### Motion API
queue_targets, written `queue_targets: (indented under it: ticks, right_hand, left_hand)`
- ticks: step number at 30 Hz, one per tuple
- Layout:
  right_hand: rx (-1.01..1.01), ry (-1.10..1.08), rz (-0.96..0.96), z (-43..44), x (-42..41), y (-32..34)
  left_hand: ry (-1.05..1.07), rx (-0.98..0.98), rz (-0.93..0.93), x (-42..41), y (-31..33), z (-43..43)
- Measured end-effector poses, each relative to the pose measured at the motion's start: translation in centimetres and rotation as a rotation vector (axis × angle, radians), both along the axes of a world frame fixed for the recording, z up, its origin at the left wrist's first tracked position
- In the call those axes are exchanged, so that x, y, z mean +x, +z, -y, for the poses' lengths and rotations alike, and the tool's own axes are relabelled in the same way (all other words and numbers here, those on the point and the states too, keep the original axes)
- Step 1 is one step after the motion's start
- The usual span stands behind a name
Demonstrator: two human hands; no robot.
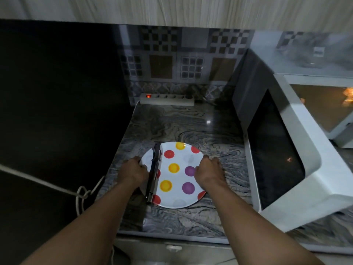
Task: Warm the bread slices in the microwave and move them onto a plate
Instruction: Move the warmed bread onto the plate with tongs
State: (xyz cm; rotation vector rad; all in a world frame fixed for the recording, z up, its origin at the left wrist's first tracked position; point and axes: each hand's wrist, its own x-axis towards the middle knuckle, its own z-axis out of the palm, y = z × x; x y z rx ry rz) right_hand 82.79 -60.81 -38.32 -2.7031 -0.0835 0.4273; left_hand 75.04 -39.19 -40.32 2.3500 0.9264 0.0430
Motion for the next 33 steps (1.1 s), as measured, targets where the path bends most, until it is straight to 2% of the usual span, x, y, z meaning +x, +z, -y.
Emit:
queue_targets:
  ticks: [6, 12, 19, 33]
  right_hand:
    - [0.183, -0.108, -0.001, 0.0, 0.2, -1.4]
    - [0.492, -0.133, 0.012, 0.1, -0.4, -1.1]
    - [0.727, -0.139, -0.006, 1.0, -1.5, 0.3]
    - [0.808, 0.009, 0.008, 4.2, -5.6, 4.7]
  left_hand:
    - [0.1, -0.253, 0.092, 0.0, -0.2, -0.9]
    - [0.188, -0.456, 0.263, -0.4, 0.8, -0.4]
    - [0.176, -0.563, 0.387, -1.2, 2.7, 0.5]
    - [0.28, -0.741, 0.43, -8.3, 10.1, 4.1]
